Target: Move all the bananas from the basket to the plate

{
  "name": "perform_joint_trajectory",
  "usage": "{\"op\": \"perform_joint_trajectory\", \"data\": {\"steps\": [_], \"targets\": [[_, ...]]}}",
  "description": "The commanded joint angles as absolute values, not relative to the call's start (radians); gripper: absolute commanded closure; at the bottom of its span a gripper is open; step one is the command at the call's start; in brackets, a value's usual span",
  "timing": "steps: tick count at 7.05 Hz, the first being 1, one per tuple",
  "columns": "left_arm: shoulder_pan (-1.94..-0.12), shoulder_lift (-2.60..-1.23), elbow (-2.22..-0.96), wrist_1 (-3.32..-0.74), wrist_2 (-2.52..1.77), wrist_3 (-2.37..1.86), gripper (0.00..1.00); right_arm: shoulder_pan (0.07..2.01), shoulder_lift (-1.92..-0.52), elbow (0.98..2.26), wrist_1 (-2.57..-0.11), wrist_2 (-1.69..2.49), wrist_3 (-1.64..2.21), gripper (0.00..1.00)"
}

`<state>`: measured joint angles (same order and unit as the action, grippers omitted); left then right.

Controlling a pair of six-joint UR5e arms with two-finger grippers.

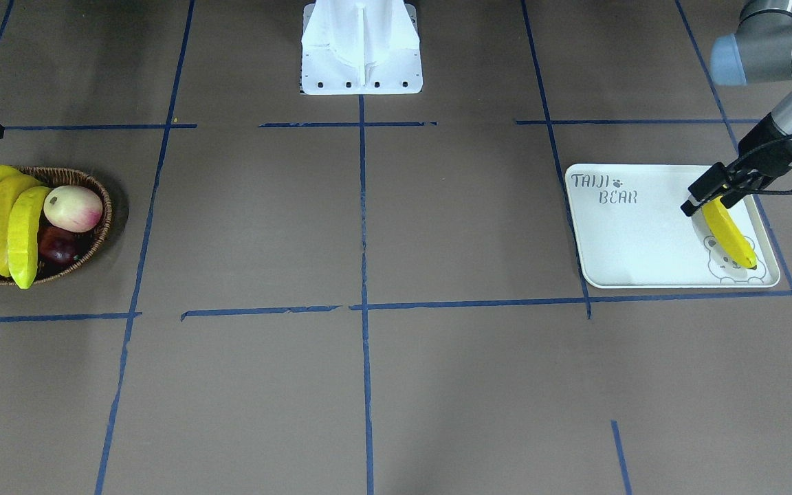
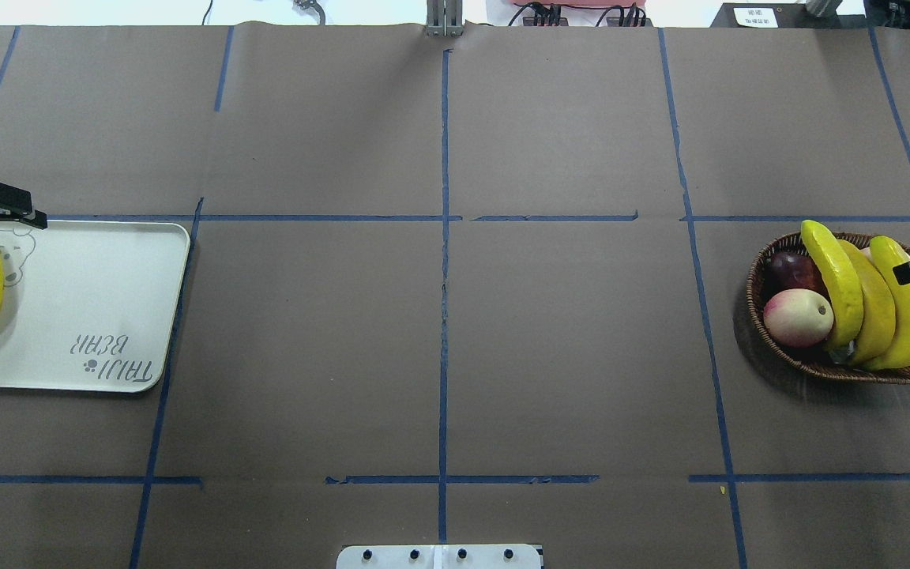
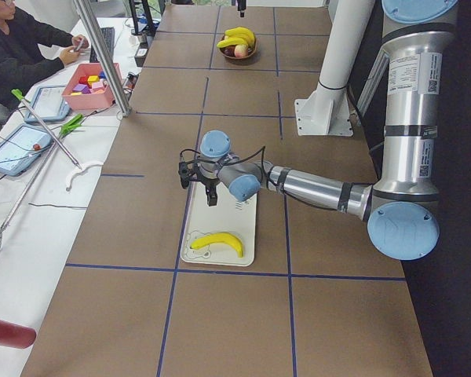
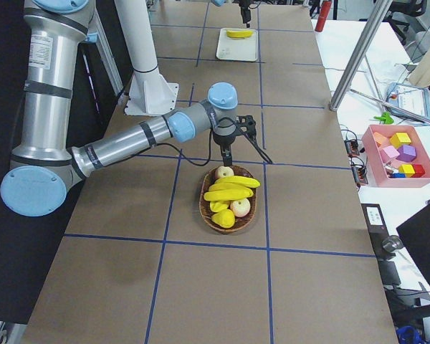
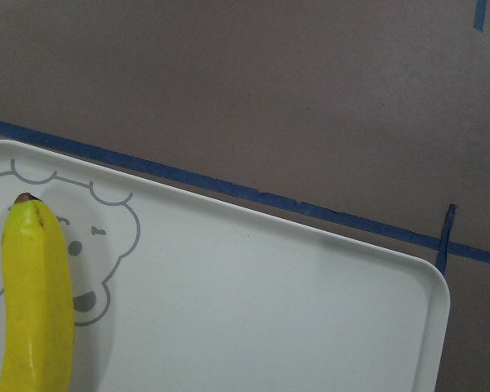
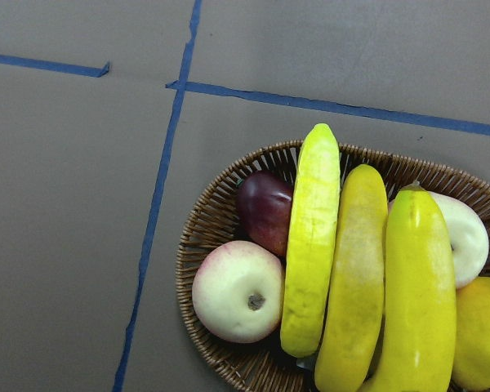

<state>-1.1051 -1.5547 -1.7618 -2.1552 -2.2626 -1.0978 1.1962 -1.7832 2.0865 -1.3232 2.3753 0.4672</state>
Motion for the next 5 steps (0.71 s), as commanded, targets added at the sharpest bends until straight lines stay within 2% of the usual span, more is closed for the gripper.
{"op": "perform_joint_trajectory", "data": {"steps": [1,2,5], "targets": [[-1.103,-1.562,-1.764,-2.155,-2.263,-1.103,0.01,1.198,-1.856,1.853,-0.855,2.425,0.601,0.0],[-1.103,-1.562,-1.764,-2.155,-2.263,-1.103,0.01,1.197,-1.853,1.807,-0.768,2.442,0.682,0.0],[-1.103,-1.562,-1.772,-2.155,-2.263,-1.103,0.01,1.197,-1.858,1.772,-0.775,2.435,0.686,0.0]]}}
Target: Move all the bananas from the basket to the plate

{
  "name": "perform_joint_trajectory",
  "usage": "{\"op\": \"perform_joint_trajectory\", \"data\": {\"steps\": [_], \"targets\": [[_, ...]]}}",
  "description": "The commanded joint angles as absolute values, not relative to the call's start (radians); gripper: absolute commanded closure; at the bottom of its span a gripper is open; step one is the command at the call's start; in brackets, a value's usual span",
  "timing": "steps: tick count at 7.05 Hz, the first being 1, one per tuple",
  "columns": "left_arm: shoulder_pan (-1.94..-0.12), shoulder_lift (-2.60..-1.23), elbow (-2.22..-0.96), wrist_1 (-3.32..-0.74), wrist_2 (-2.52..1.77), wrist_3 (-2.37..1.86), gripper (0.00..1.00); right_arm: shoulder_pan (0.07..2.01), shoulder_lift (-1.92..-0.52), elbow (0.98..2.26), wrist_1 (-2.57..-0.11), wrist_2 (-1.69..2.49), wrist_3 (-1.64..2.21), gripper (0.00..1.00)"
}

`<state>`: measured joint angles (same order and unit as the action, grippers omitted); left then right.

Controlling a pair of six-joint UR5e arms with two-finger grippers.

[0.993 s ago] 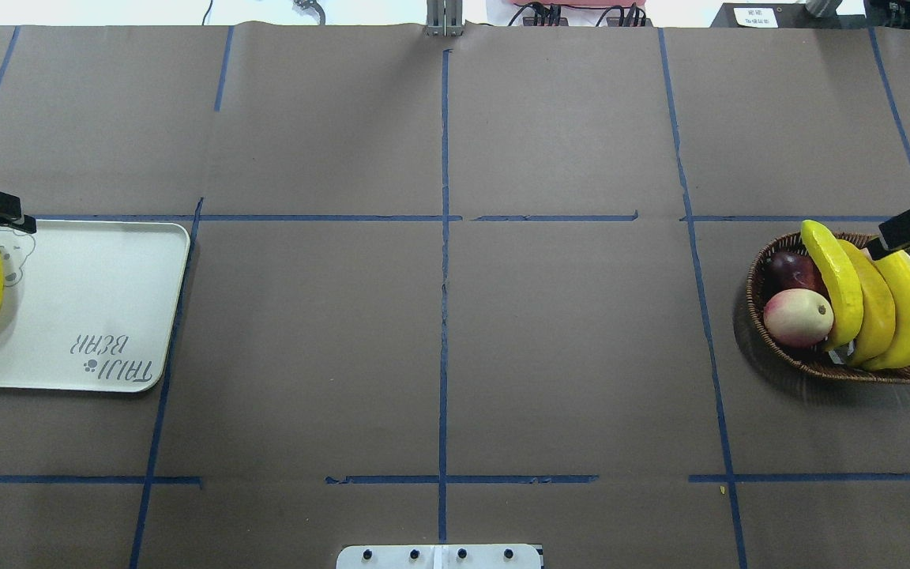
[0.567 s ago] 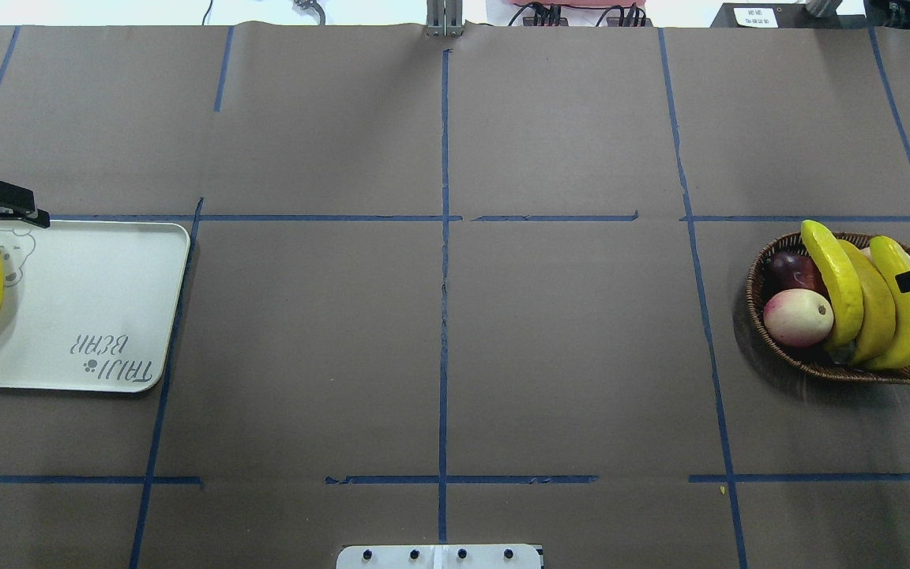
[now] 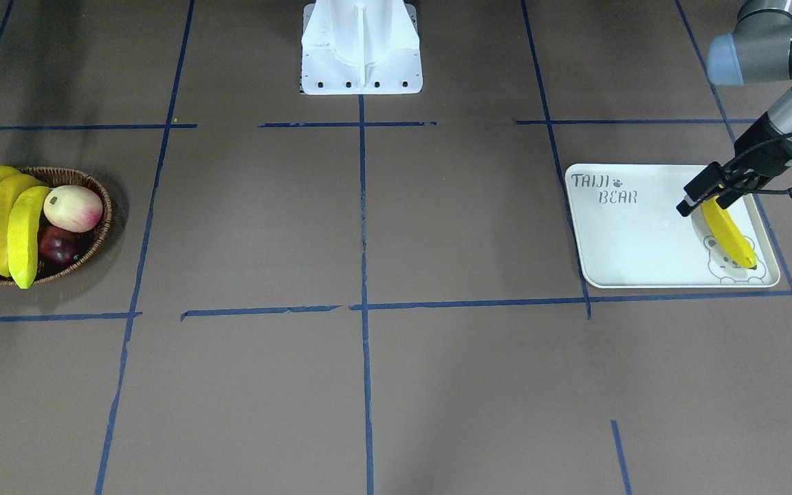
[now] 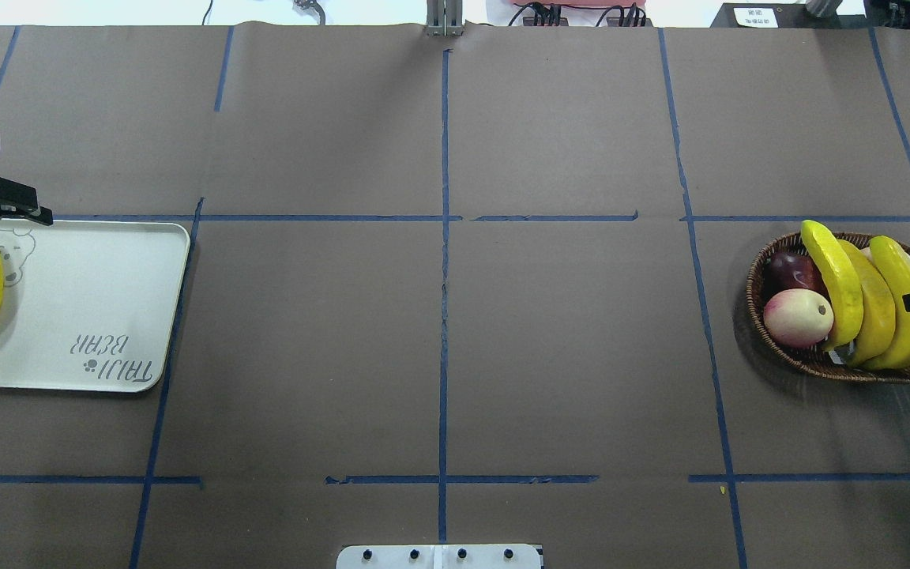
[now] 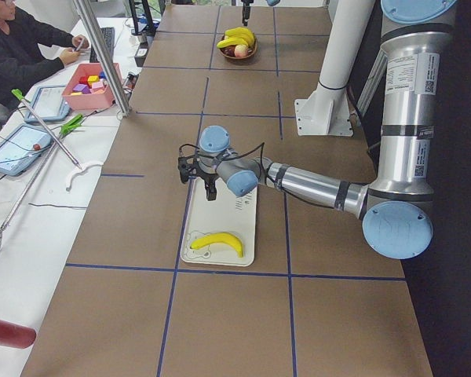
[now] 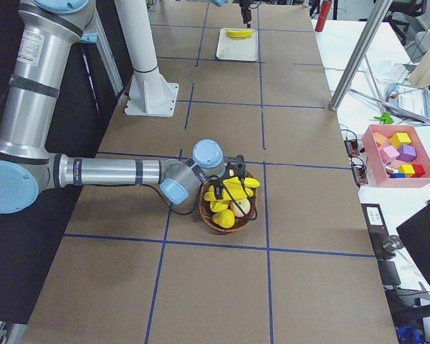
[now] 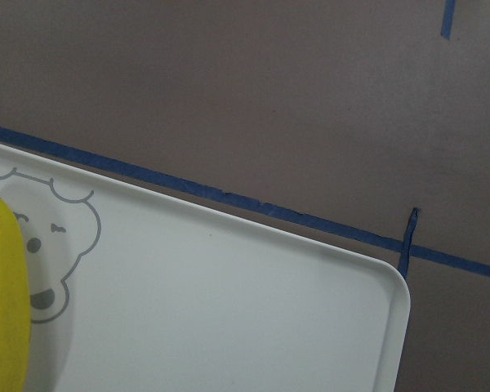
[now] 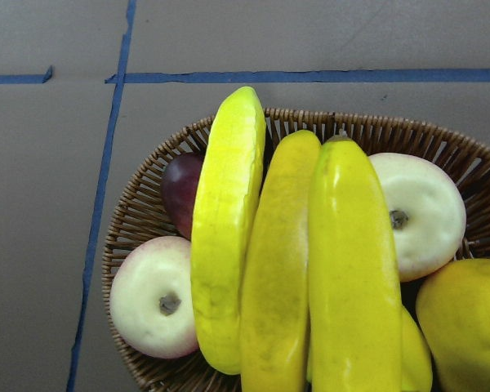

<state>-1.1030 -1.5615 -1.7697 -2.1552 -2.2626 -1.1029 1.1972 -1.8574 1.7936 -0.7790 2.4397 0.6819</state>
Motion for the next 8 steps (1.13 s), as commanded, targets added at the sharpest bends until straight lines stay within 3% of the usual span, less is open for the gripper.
{"op": "perform_joint_trajectory", "data": {"steps": [1,5,6,7,8], "targets": [[-1.103,-1.56,-1.778,-2.154,-2.263,-1.103,0.01,1.166,-1.85,1.747,-0.775,2.418,0.686,0.0],[-1.103,-1.562,-1.778,-2.154,-2.263,-1.103,0.01,1.121,-1.85,1.727,-0.775,2.387,0.684,0.01],[-1.103,-1.562,-1.776,-2.154,-2.263,-1.103,0.01,1.121,-1.845,1.723,-0.775,2.388,0.684,0.05],[-1.103,-1.562,-1.776,-2.154,-2.263,-1.103,0.01,1.121,-1.845,1.723,-0.775,2.388,0.684,0.25],[-1.103,-1.562,-1.776,-2.154,-2.263,-1.103,0.01,1.124,-1.845,1.723,-0.775,2.39,0.683,0.55]]}}
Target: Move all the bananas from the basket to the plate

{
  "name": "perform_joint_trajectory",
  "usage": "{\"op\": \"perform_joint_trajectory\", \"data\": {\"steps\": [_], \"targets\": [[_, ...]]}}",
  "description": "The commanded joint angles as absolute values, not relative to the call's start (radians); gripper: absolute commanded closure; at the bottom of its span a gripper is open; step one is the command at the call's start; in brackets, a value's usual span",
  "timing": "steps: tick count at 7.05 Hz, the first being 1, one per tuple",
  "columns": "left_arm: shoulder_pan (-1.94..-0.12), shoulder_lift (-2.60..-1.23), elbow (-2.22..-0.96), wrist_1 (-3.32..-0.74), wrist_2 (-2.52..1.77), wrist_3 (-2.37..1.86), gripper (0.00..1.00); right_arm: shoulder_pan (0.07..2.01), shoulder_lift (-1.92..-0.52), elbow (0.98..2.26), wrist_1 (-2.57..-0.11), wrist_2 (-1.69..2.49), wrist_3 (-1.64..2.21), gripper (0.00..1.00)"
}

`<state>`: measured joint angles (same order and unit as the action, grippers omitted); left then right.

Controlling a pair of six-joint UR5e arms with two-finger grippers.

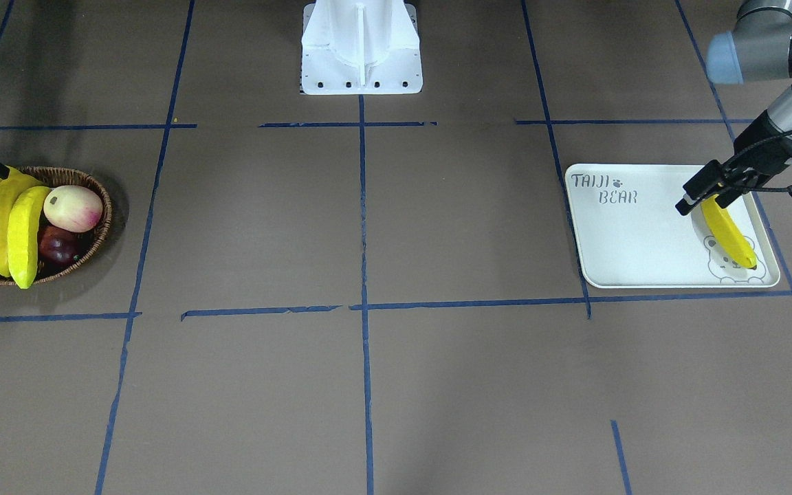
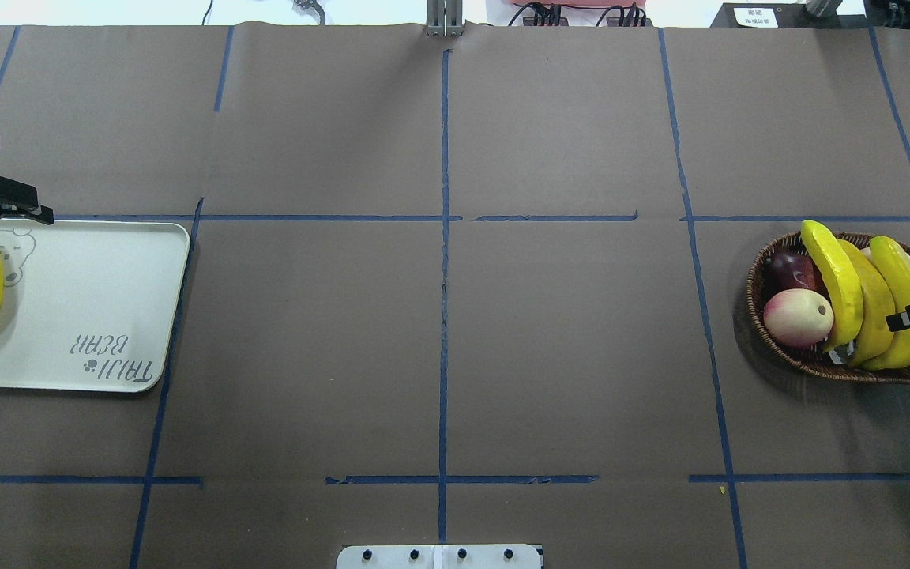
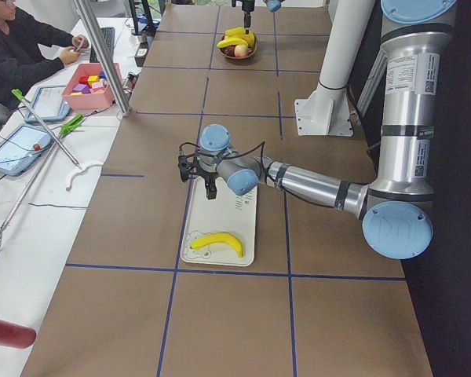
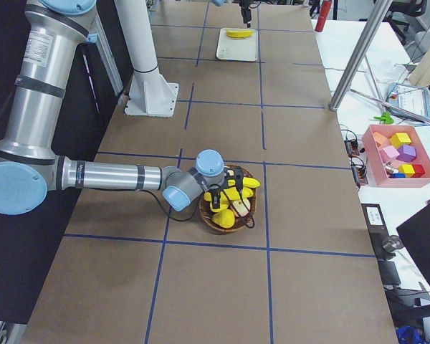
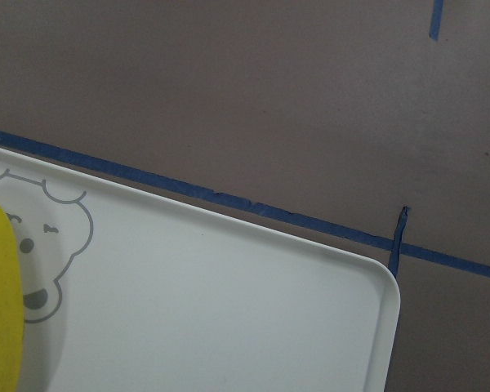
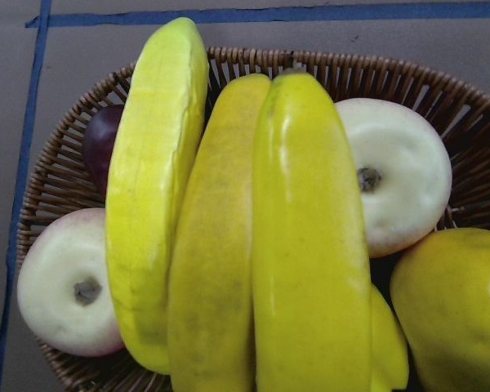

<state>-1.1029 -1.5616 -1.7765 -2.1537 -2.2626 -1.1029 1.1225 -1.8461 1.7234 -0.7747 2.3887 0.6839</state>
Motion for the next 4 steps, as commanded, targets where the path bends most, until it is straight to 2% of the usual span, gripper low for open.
{"op": "perform_joint_trajectory", "data": {"steps": [1,3,4], "targets": [[-1.103,-1.562,-1.776,-2.154,-2.263,-1.103,0.01,1.14,-1.847,1.724,-0.773,2.401,0.681,0.73],[-1.103,-1.562,-1.778,-2.154,-2.263,-1.103,0.01,1.196,-1.851,1.727,-0.773,2.42,0.675,0.93],[-1.103,-1.562,-1.781,-2.154,-2.263,-1.103,0.01,1.23,-1.855,1.732,-0.772,2.445,0.655,0.99]]}}
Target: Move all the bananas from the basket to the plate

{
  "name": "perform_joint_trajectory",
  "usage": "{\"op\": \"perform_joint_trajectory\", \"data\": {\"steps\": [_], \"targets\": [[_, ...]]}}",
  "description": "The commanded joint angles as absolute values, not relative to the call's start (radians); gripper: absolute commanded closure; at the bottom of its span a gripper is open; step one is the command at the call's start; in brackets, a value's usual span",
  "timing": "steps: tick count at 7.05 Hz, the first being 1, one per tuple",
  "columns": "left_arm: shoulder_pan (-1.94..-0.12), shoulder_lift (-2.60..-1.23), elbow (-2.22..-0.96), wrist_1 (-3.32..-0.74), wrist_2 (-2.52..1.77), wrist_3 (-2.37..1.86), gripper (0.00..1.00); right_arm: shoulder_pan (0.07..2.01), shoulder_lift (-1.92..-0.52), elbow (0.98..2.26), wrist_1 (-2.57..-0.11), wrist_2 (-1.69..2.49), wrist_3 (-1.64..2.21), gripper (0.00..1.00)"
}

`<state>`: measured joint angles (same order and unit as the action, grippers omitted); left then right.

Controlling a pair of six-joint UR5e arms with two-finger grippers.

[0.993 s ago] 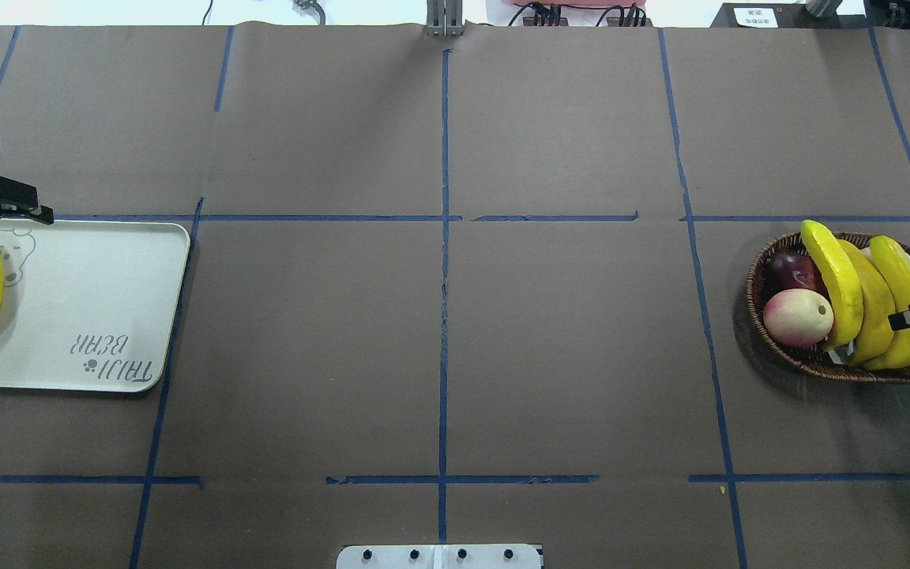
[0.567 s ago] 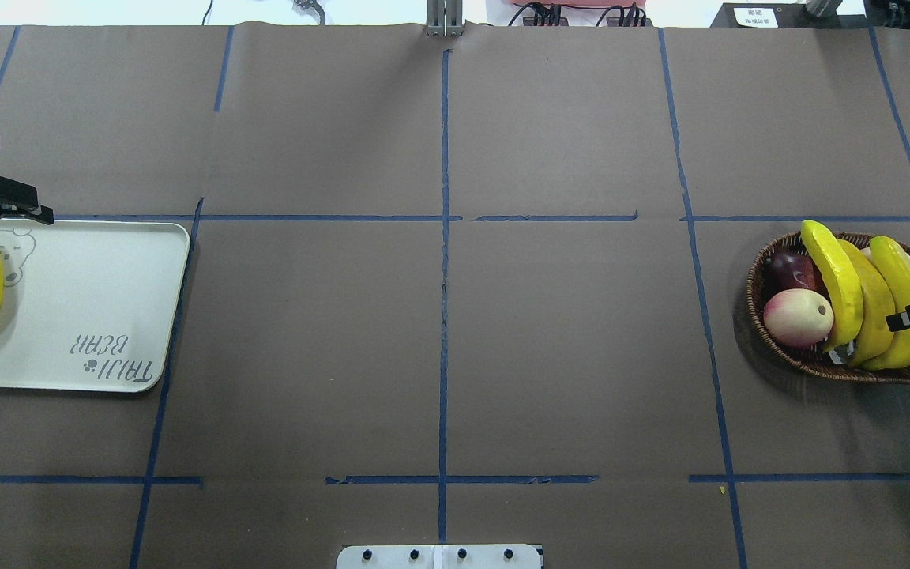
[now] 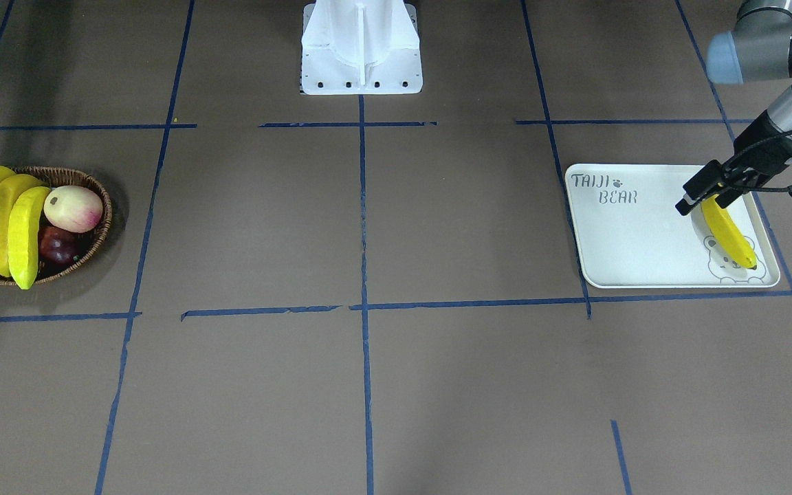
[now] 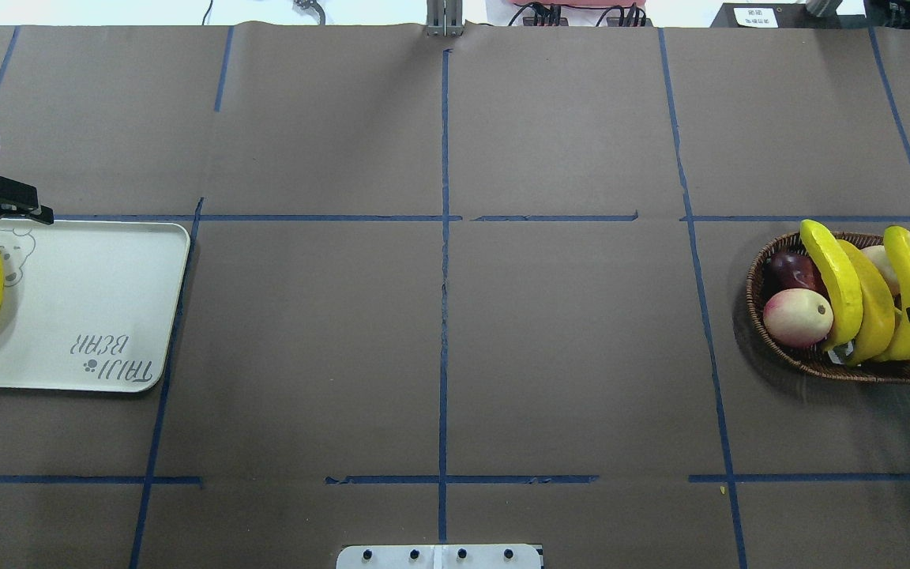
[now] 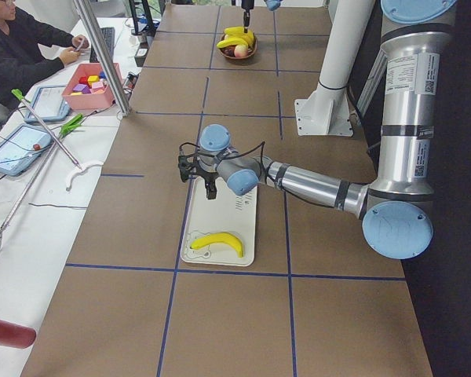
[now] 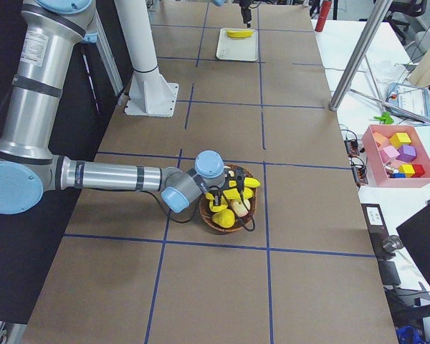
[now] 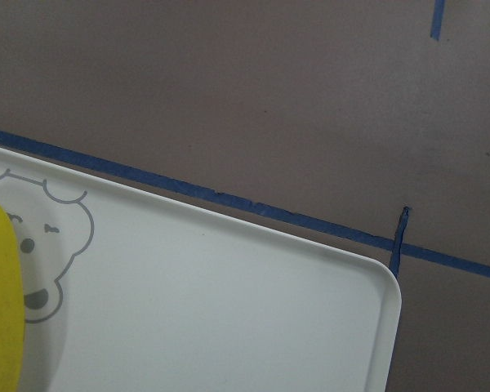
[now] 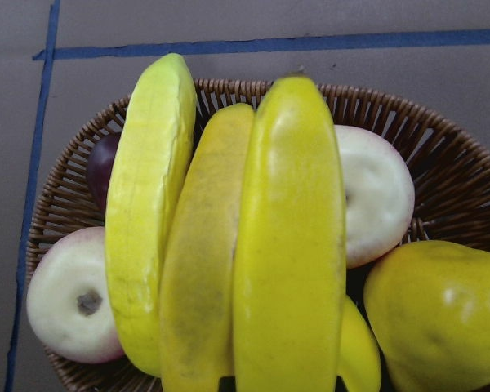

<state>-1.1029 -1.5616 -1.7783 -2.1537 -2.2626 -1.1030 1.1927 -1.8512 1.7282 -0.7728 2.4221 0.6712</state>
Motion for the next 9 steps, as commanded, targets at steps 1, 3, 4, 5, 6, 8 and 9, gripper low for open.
{"op": "perform_joint_trajectory", "data": {"steps": [1,3,4,5,6,8,9], "targets": [[-1.103,-1.562,-1.786,-2.154,-2.263,-1.104,0.01,1.276,-1.858,1.732,-0.773,2.491,0.605,1.0],[-1.103,-1.563,-1.793,-2.149,-2.264,-1.115,0.01,1.33,-1.879,1.762,-0.775,2.543,0.525,1.0],[-1.103,-1.562,-1.804,-2.145,-2.264,-1.115,0.01,1.342,-1.923,1.813,-0.776,2.549,0.497,1.0],[-1.103,-1.56,-1.807,-2.143,-2.264,-1.115,0.01,1.357,-1.93,1.824,-0.778,2.551,0.497,1.0],[-1.103,-1.562,-1.81,-2.143,-2.264,-1.118,0.01,1.426,-1.915,1.845,-0.822,2.613,0.497,1.0],[-1.092,-1.565,-1.825,-2.143,-2.264,-1.166,0.01,1.433,-1.86,1.989,-0.97,2.674,0.509,1.0],[-1.082,-1.578,-1.828,-2.143,-2.264,-1.19,0.01,1.374,-1.767,2.0,-1.035,2.643,0.544,0.99]]}}
